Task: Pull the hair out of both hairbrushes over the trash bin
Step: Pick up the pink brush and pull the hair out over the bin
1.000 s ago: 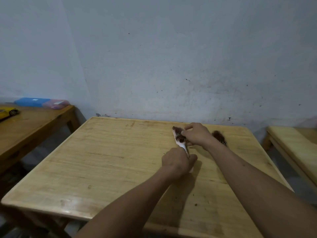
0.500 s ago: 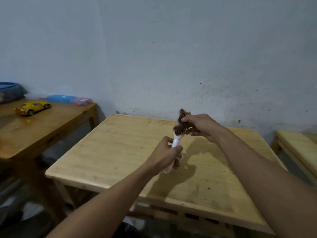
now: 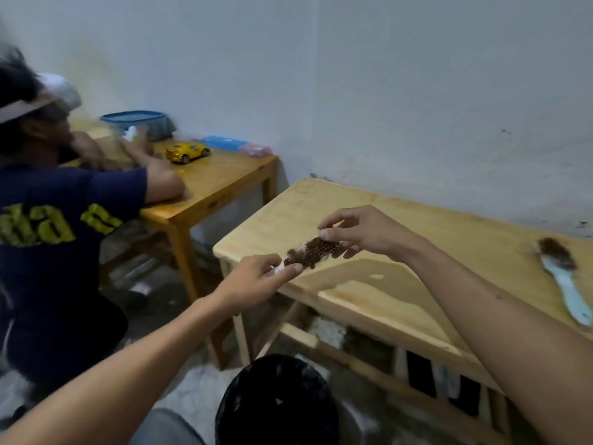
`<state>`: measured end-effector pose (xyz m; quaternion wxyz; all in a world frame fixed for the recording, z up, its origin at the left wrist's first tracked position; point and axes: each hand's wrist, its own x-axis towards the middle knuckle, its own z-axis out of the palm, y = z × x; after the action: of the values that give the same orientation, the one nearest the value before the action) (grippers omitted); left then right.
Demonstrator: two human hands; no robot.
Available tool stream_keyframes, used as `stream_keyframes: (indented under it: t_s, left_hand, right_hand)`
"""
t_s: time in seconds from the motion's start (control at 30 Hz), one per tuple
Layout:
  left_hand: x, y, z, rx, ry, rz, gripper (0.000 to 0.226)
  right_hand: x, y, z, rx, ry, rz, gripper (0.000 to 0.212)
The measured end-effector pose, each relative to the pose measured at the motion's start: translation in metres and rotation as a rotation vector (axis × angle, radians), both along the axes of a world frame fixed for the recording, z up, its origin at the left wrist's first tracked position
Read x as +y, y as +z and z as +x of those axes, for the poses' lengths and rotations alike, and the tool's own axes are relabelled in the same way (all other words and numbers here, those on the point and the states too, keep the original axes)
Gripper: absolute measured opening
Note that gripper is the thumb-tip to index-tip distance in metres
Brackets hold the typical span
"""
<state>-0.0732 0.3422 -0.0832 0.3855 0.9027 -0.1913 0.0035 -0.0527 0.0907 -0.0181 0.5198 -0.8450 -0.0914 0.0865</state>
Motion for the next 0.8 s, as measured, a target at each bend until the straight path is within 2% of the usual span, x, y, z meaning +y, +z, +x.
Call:
stream_keyframes:
  t_s: [0.1, 0.23, 0.3, 0.43, 0.53, 0.67, 0.8]
  left_hand:
    - [0.044, -0.013, -0.006, -0.007, 0.005, 0.037, 0.042]
    - [0.088, -0.040, -0.018, 0.015, 0.014, 0.086, 0.049]
    - [0.101, -0.052, -0.027, 0.016, 0.031, 0.119, 0.043]
    - [0.116, -0.077, -0.042, -0.019, 0.111, 0.219, 0.044]
    - [0.126, -0.091, -0.051, -0.053, 0.160, 0.284, 0.056]
    - [0.133, -0.112, -0.062, -0.085, 0.159, 0.456, 0.068]
    - [0.129, -0.134, -0.068, -0.055, 0.154, 0.543, 0.085]
  right_hand:
    - [0.032, -0.010, 0.000, -0.005, 0.093, -0.060, 0.025]
    - [0.067, -0.026, -0.003, -0.052, 0.198, -0.207, 0.019]
    - [0.084, -0.039, -0.007, -0.068, 0.243, -0.289, 0.015]
    - [0.112, -0.066, -0.015, -0.167, 0.181, -0.425, 0.013]
    - [0.128, -0.088, -0.026, -0.223, 0.137, -0.474, 0.016]
    - [0.133, -0.128, -0.040, -0.171, 0.144, -0.461, 0.016]
    - [0.133, -0.169, -0.047, -0.148, 0.083, -0.467, 0.015]
